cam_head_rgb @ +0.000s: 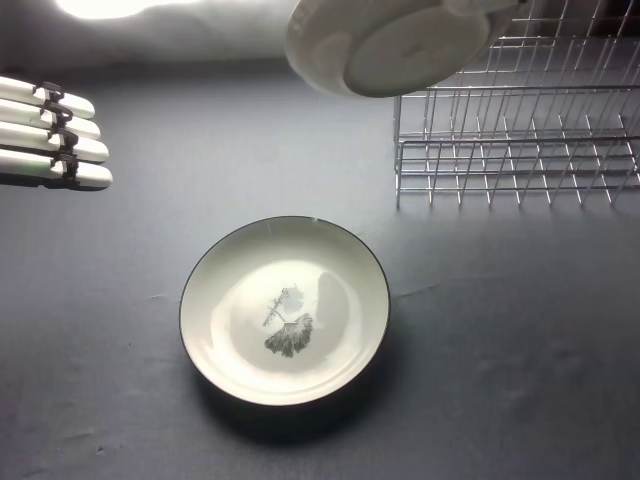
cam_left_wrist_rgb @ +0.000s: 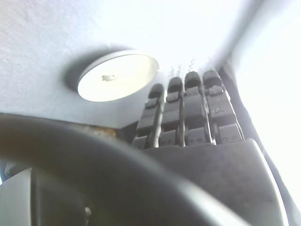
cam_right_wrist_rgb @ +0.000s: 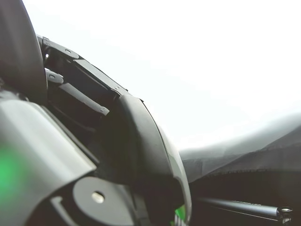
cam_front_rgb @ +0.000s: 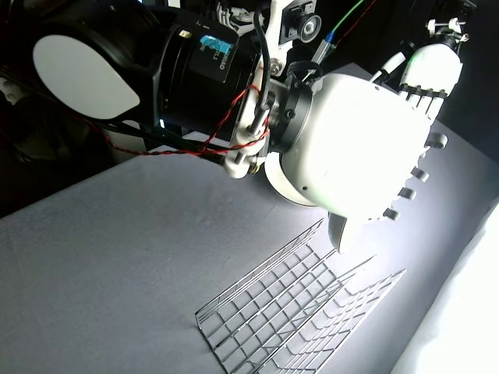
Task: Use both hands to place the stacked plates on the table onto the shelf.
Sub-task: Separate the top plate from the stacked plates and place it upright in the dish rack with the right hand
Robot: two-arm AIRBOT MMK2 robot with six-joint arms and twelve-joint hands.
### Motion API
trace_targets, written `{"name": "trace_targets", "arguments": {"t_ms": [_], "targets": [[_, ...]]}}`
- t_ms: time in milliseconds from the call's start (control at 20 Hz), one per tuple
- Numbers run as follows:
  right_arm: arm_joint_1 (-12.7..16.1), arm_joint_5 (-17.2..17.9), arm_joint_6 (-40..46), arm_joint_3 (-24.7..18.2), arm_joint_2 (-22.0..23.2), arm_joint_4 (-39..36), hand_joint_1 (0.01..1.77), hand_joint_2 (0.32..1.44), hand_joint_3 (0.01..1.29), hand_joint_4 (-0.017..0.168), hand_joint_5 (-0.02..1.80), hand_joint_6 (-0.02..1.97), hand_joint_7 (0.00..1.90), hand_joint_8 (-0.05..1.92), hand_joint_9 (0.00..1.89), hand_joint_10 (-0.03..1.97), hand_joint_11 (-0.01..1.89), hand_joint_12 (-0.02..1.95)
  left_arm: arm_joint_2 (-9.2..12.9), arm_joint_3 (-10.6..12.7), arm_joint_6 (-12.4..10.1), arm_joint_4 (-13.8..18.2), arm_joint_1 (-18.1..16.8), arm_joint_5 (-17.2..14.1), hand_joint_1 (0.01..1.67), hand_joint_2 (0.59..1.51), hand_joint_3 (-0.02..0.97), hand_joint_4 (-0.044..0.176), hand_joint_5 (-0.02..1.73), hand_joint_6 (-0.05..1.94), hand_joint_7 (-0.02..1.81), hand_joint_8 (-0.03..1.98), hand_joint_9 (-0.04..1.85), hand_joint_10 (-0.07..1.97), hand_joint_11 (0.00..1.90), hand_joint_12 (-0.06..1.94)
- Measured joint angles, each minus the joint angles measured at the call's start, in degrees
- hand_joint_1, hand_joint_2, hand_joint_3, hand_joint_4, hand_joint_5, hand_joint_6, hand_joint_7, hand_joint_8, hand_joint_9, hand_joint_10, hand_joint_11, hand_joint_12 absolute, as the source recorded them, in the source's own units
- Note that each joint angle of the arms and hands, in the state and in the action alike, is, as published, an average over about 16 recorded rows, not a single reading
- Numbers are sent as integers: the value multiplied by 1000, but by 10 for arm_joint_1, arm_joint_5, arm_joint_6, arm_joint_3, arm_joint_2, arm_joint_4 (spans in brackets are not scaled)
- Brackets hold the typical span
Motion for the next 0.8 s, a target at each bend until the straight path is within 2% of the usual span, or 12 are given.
{"name": "trace_targets", "arguments": {"t_ms": [800], "targets": [[-27, 0, 4, 48, 28, -21, 1406, 987, 14, -8, 986, 845, 1120, 714, 1010, 932, 941, 1003, 0, -3, -11, 23, -26, -5, 22, 1057, 18, -1, 20, 6, 22, 17, 21, 16, 15, 8]]}}
